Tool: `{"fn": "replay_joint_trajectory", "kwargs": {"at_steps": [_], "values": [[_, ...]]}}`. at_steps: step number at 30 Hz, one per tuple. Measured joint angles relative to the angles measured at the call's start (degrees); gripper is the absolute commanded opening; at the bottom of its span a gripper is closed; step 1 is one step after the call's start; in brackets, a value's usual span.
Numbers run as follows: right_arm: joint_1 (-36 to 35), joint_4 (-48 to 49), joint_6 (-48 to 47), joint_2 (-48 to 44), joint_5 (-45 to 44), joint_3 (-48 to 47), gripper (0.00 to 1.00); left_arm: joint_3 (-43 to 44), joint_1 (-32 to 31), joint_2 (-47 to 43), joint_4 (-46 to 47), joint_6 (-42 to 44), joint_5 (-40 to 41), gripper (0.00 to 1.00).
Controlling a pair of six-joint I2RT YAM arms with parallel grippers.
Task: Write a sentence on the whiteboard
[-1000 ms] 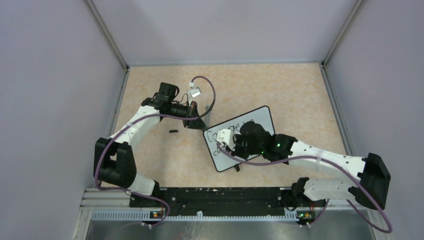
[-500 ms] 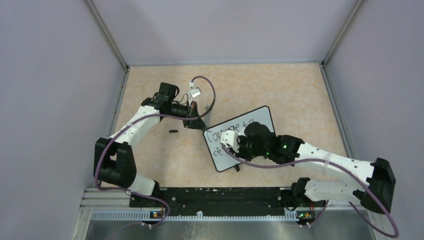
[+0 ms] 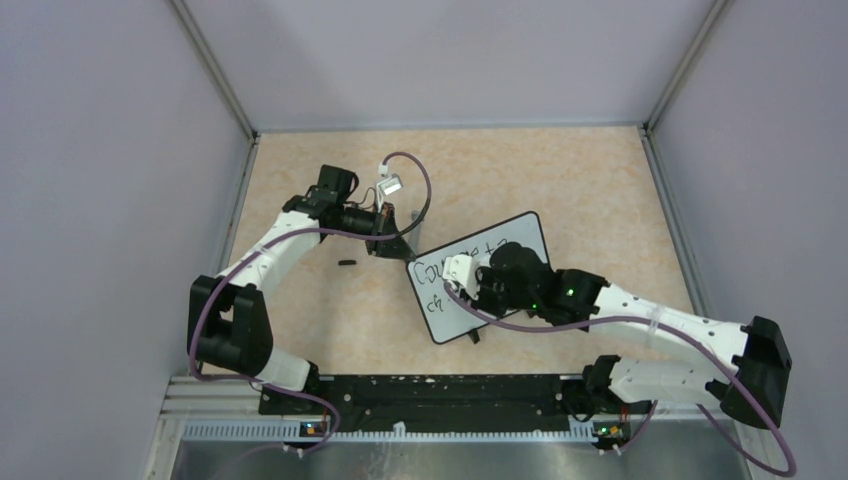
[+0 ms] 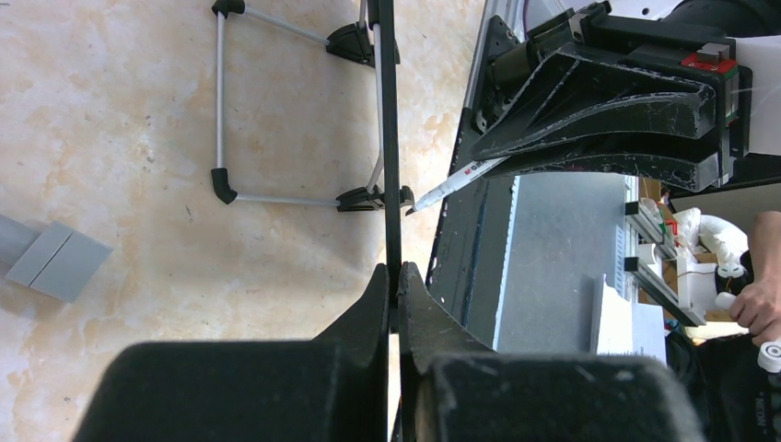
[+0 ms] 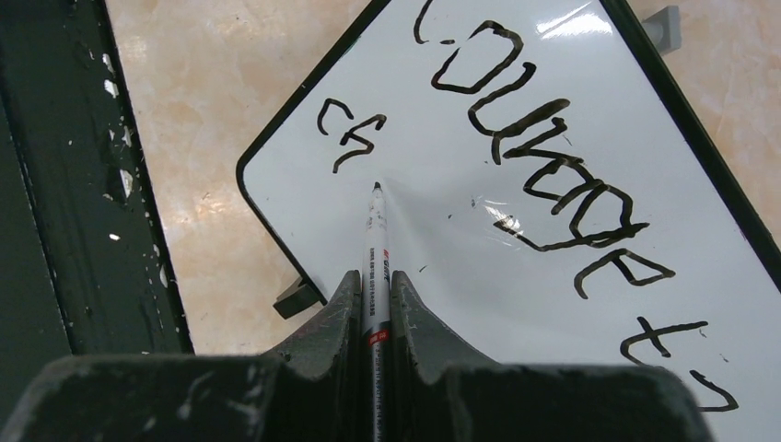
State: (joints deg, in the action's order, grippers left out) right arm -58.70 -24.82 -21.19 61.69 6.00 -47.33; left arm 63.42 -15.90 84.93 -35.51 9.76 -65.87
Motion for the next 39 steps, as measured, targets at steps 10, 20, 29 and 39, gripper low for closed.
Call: {"fn": "replay_joint_trajectory", "kwargs": {"at_steps": [10,20,29,39], "values": [[0.0,2.05,0.39,2.03,-0.81,0.0,0.0,0.0,0.0,0.0,0.0,0.09,-0.07,0.0],[-0.02,2.82,0.37,3.89,1.44,-0.33,0.0,0.0,0.0,0.0,0.0,0.55,0.26,0.0],[-0.02,2.34,-0.5,4.35,2.29,-0.35,0.0,0.0,0.0,0.0,0.0,0.66,0.28,0.0],[0.0,0.31,-1.11,3.28,0.72,-0.35,0.0,0.0,0.0,0.0,0.0,0.63,0.22,0.0]]}}
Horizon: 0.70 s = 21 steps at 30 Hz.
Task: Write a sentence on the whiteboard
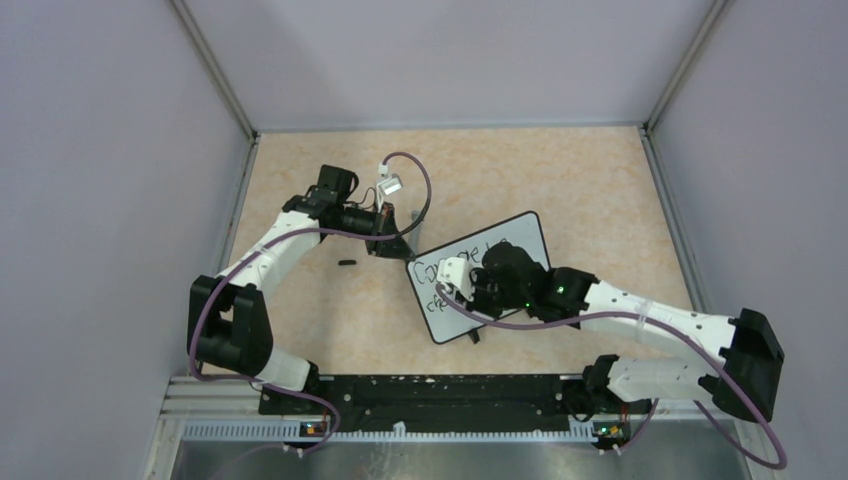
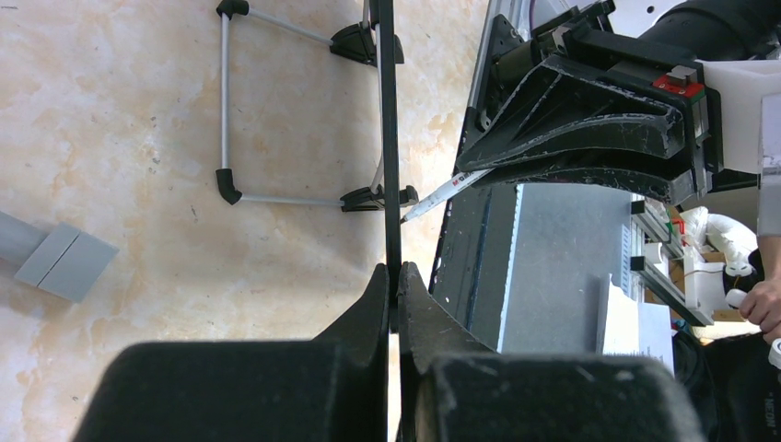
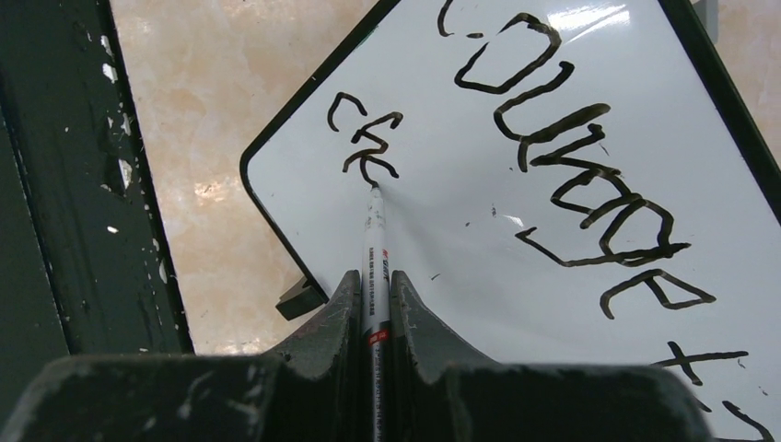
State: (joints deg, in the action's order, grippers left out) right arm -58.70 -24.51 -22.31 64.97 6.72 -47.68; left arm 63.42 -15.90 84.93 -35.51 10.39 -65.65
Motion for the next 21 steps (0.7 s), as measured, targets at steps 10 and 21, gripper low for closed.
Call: {"fn": "replay_joint_trajectory", "kwargs": {"at_steps": [10,21], "values": [[1.36,0.04,1.95,-0.79,-0.17,-0.11,0.0,0.0,0.0,0.0,0.0,0.0,0.04,0.0],[1.51,0.04,1.84,-0.74,0.44,-0.11,0.0,0.0,0.0,0.0,0.0,0.0,0.04,0.0]]}}
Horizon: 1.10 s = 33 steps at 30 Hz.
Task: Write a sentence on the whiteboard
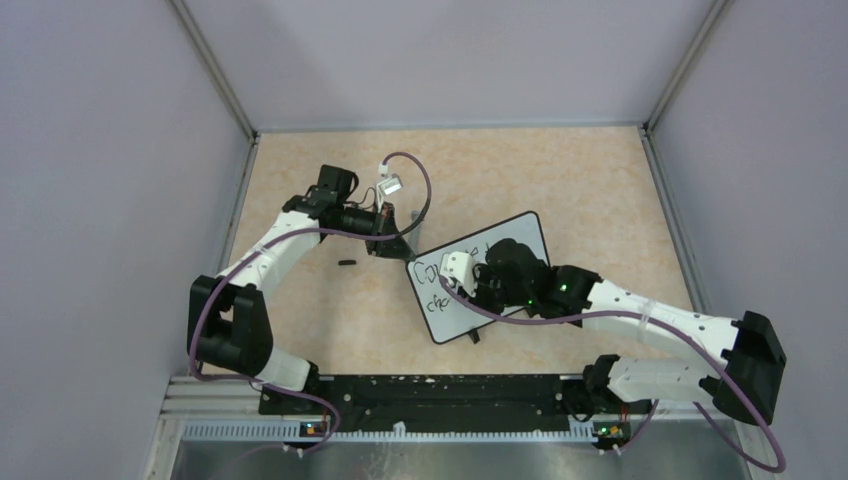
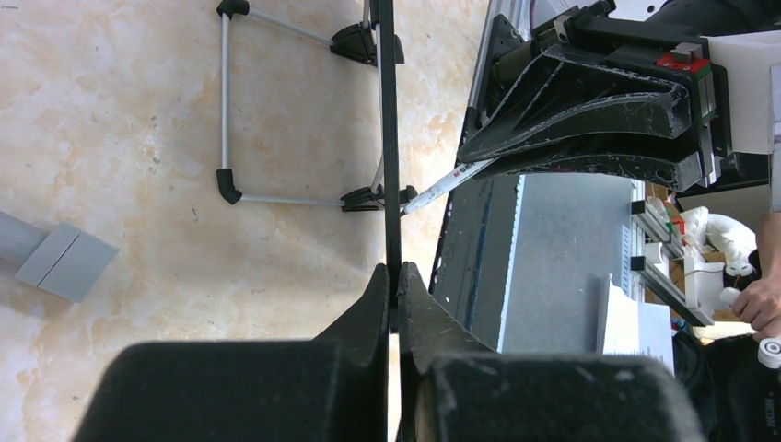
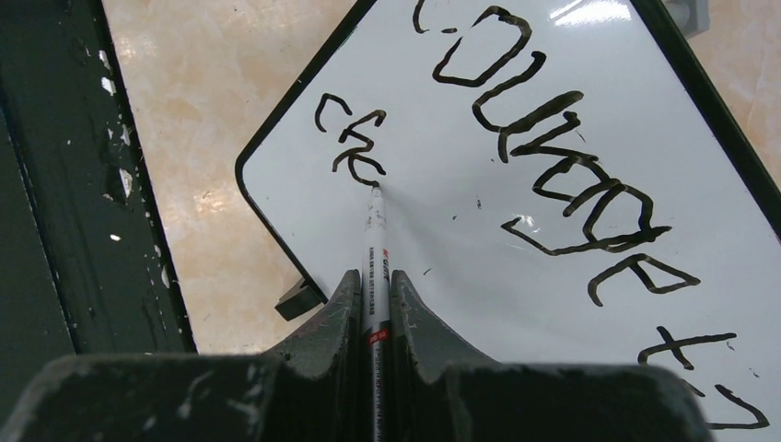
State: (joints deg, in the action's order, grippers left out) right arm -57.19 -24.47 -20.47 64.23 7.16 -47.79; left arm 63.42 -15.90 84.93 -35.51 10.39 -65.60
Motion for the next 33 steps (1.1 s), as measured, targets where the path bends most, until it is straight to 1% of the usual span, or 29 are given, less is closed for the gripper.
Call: {"fn": "replay_joint_trajectory", "kwargs": {"at_steps": [21,27,33], "values": [[0.0,-3.21,-2.01,0.02,0.33,-0.31,0.0,0.0,0.0,0.0,0.0,0.0,-0.11,0.0],[0.0,-3.04,-1.7,-2.95,0.44,-1.09,0.0,0.0,0.0,0.0,0.0,-0.02,-0.17,0.0],[0.04,-1.6,-1.38,-2.62,-0.44,-1.49,0.0,0.0,0.0,0.0,-0.02,-0.02,-0.17,0.0]]}}
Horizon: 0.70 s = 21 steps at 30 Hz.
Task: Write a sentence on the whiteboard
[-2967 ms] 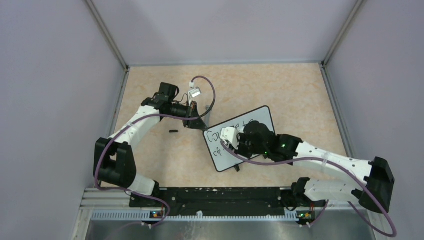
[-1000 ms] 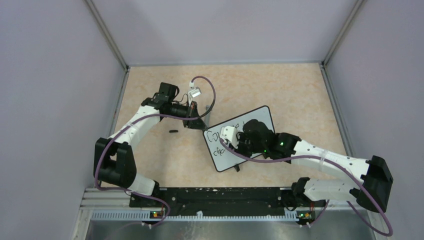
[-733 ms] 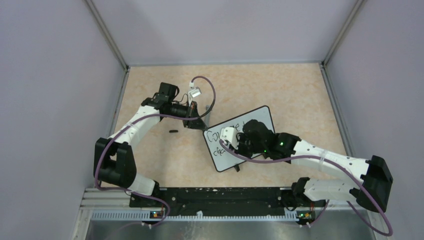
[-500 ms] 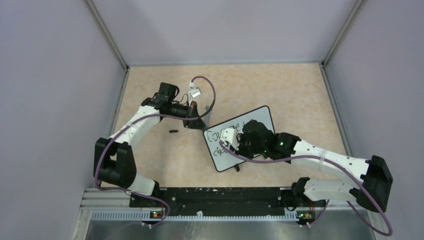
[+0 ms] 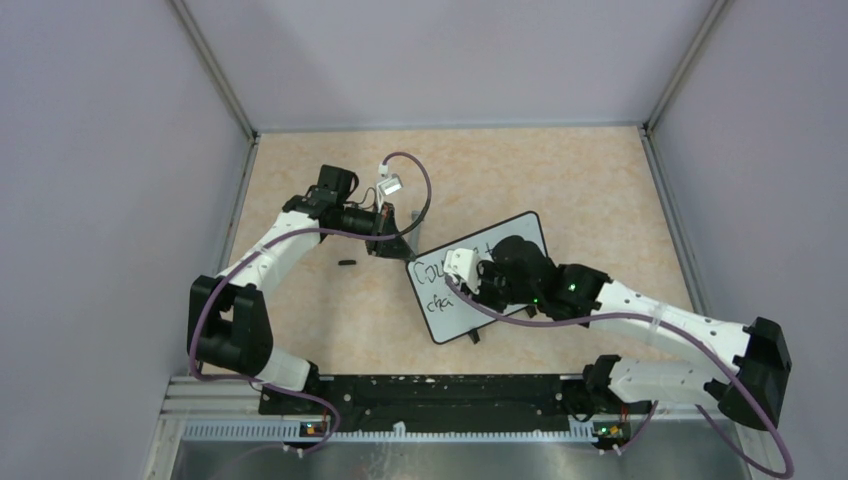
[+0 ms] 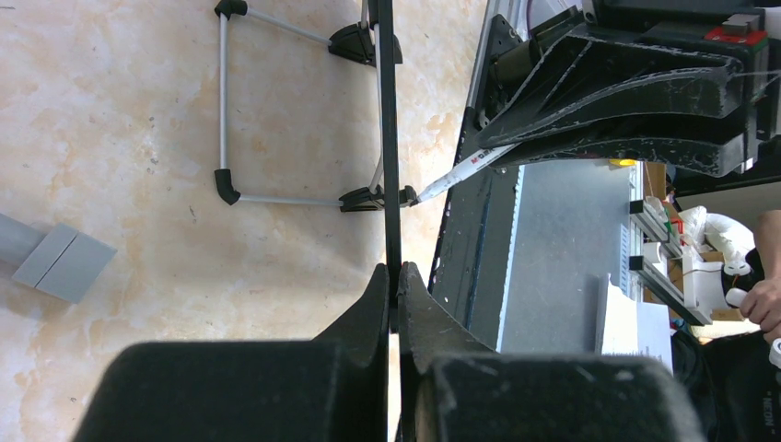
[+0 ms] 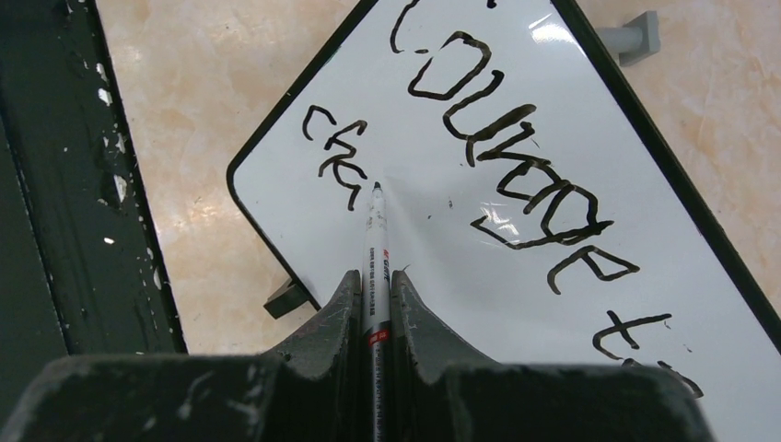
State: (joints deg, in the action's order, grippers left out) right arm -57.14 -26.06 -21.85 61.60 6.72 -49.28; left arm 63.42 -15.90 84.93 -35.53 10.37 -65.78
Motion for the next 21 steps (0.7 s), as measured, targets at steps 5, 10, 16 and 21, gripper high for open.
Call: {"fn": "replay_joint_trajectory", "kwargs": {"at_steps": [5,10,16,21], "values": [[0.02,0.35,-0.04,1.66,-0.98,0.0,0.0,0.0,0.0,0.0,0.0,0.0,0.0,0.0],[0.04,0.35,-0.09,2.25,-1.27,0.07,0.0,0.0,0.0,0.0,0.0,0.02,0.0,0.0],[0.04,0.22,-0.7,2.25,-0.87,0.2,0.0,0.0,0.0,0.0,0.0,0.0,0.0,0.0],[0.02,-0.42,-1.14,2.36,-0.09,0.63,0.0,0.0,0.0,0.0,0.0,0.02,0.0,0.0]]}}
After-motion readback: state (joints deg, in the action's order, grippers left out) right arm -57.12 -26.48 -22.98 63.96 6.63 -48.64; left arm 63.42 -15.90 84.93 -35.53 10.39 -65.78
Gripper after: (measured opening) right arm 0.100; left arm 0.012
